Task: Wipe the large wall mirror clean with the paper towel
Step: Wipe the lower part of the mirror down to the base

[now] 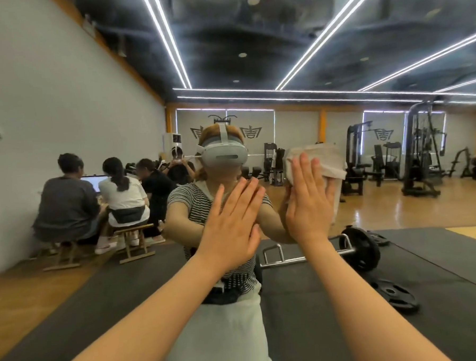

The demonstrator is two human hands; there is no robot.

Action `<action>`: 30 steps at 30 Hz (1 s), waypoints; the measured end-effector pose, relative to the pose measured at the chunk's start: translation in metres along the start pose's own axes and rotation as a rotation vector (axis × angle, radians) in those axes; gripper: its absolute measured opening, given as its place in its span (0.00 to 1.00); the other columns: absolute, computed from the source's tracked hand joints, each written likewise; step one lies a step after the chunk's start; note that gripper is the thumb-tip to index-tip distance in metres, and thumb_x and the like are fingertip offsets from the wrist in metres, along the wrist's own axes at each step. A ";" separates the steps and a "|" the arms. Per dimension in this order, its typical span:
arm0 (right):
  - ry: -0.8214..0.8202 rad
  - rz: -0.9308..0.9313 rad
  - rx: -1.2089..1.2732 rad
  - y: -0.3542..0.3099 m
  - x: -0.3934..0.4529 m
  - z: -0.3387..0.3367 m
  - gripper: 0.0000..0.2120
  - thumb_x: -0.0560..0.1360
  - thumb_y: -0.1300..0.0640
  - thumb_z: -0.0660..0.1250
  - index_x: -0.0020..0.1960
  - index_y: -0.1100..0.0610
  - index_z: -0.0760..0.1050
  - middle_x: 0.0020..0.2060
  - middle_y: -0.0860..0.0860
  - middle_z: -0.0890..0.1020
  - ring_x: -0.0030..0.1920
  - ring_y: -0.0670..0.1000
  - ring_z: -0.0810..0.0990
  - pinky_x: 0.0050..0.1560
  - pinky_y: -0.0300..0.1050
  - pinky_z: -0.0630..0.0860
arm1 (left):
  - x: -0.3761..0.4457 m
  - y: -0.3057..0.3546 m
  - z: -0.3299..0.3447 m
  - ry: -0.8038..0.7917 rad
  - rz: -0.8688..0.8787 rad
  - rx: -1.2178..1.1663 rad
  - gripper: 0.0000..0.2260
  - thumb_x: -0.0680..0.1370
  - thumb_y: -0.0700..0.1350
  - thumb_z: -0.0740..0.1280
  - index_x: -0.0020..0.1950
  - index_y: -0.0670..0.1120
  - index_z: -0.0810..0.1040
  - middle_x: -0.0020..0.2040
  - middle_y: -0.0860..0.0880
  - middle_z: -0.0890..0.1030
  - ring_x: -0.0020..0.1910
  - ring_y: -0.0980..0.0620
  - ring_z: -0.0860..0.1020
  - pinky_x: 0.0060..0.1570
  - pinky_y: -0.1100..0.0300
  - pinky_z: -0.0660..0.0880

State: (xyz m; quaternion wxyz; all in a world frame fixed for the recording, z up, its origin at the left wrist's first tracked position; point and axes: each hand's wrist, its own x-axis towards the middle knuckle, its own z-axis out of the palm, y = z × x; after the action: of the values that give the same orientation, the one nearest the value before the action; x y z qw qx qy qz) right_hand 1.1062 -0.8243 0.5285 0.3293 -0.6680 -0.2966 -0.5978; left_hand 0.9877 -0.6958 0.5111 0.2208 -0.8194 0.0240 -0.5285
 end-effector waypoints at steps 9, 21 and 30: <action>-0.064 0.047 -0.005 -0.004 0.001 -0.005 0.27 0.77 0.56 0.50 0.75 0.59 0.63 0.74 0.56 0.66 0.75 0.55 0.58 0.72 0.68 0.52 | -0.097 -0.091 -0.040 -0.039 -0.226 0.019 0.30 0.75 0.48 0.55 0.77 0.40 0.56 0.77 0.42 0.58 0.78 0.53 0.43 0.75 0.51 0.42; -0.052 -0.002 -0.008 0.000 0.007 -0.014 0.26 0.78 0.53 0.51 0.74 0.59 0.67 0.72 0.58 0.69 0.72 0.55 0.61 0.69 0.58 0.56 | -0.128 -0.153 -0.025 0.004 -0.521 0.129 0.30 0.77 0.50 0.52 0.77 0.38 0.55 0.77 0.38 0.58 0.78 0.48 0.45 0.75 0.47 0.41; 0.026 0.259 -0.038 -0.060 0.010 0.008 0.29 0.79 0.51 0.45 0.77 0.62 0.55 0.76 0.59 0.60 0.76 0.55 0.55 0.74 0.45 0.40 | -0.130 -0.156 -0.019 0.092 -0.479 0.146 0.31 0.76 0.49 0.52 0.77 0.39 0.53 0.77 0.39 0.58 0.79 0.49 0.44 0.74 0.45 0.44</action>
State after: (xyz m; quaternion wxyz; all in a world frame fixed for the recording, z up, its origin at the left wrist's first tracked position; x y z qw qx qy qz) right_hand 1.0649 -0.7814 0.5433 0.3949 -0.6988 -0.1923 -0.5646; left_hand 0.8838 -0.5262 0.4669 0.1464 -0.7587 -0.1991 -0.6028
